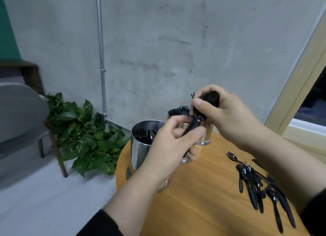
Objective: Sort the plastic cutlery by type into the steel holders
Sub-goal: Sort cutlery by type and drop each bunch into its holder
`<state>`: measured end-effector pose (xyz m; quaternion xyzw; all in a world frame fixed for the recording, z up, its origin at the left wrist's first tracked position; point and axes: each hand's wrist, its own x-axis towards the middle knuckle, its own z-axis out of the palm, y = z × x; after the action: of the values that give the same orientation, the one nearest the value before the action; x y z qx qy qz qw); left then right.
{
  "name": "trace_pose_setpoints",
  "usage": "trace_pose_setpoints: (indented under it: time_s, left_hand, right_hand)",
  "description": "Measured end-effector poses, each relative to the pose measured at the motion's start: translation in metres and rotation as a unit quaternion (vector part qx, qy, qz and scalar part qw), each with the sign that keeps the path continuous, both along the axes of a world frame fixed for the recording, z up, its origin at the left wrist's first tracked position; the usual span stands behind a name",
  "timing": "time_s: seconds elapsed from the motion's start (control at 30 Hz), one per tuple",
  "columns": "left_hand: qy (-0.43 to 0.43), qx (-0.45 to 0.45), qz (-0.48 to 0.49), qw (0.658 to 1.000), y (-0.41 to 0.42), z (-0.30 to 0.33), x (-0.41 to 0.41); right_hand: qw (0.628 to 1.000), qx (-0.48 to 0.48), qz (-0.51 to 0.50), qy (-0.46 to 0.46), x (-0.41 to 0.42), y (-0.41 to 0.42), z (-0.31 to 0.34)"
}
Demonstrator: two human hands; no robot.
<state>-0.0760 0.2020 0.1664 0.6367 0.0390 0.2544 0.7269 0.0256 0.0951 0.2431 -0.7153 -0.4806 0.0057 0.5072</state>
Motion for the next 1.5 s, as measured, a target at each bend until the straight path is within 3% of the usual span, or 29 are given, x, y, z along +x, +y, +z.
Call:
trace_pose_setpoints:
  time_s: [0.1,0.2,0.37,0.47,0.6,0.7,0.8,0.87,0.97,1.07,1.13,1.2,1.27,1.33,1.5]
  left_hand:
    - [-0.058,0.083,0.194,0.976,0.038,0.001,-0.012]
    - [-0.014,0.160,0.269,0.950,0.070,-0.014,-0.024]
    - [0.071,0.241,0.231,0.940,0.082,-0.039,-0.034]
    - [0.087,0.295,0.221,0.925,0.080,-0.040,-0.038]
    - [0.112,0.414,0.191,0.883,0.074,-0.038,-0.038]
    - [0.070,0.466,0.217,0.855,0.062,-0.037,-0.032]
    - [-0.024,0.450,0.243,0.859,0.026,-0.038,-0.020]
    - [-0.055,0.433,0.202,0.877,-0.008,-0.048,-0.004]
    - [0.036,0.431,0.077,0.898,-0.062,-0.073,0.028]
    - [0.181,0.461,-0.029,0.868,-0.105,-0.114,0.062]
    - [0.228,0.482,-0.058,0.844,-0.127,-0.138,0.082]
    - [0.241,0.509,-0.041,0.825,-0.142,-0.152,0.102]
    - [0.232,0.498,-0.002,0.835,-0.152,-0.154,0.120]
    - [0.220,0.495,0.035,0.840,-0.159,-0.152,0.136]
    - [0.225,0.532,0.057,0.814,-0.166,-0.151,0.162]
  right_hand:
    - [0.996,0.066,-0.053,-0.002,-0.001,0.027,0.004]
    - [0.994,0.029,-0.085,-0.056,-0.001,0.054,-0.005]
    - [0.981,-0.110,-0.104,-0.121,0.004,0.086,-0.049]
    - [0.943,-0.242,-0.120,-0.195,0.006,0.088,-0.080]
    - [0.971,-0.108,-0.117,-0.177,0.006,0.062,-0.088]
    - [0.978,-0.039,-0.141,-0.147,0.012,0.023,-0.100]
    - [0.971,-0.090,-0.183,-0.123,0.016,-0.031,-0.130]
    - [0.959,-0.150,-0.210,-0.114,0.020,-0.075,-0.157]
    - [0.932,-0.222,-0.266,-0.106,0.024,-0.144,-0.196]
    - [0.907,-0.239,-0.334,-0.095,0.027,-0.208,-0.221]
    - [0.897,-0.222,-0.370,-0.094,0.030,-0.235,-0.227]
    - [0.889,-0.200,-0.401,-0.092,0.037,-0.249,-0.228]
    - [0.882,-0.200,-0.418,-0.081,0.043,-0.253,-0.229]
    - [0.875,-0.237,-0.416,-0.076,0.048,-0.252,-0.232]
    - [0.855,-0.311,-0.405,-0.086,0.059,-0.242,-0.237]
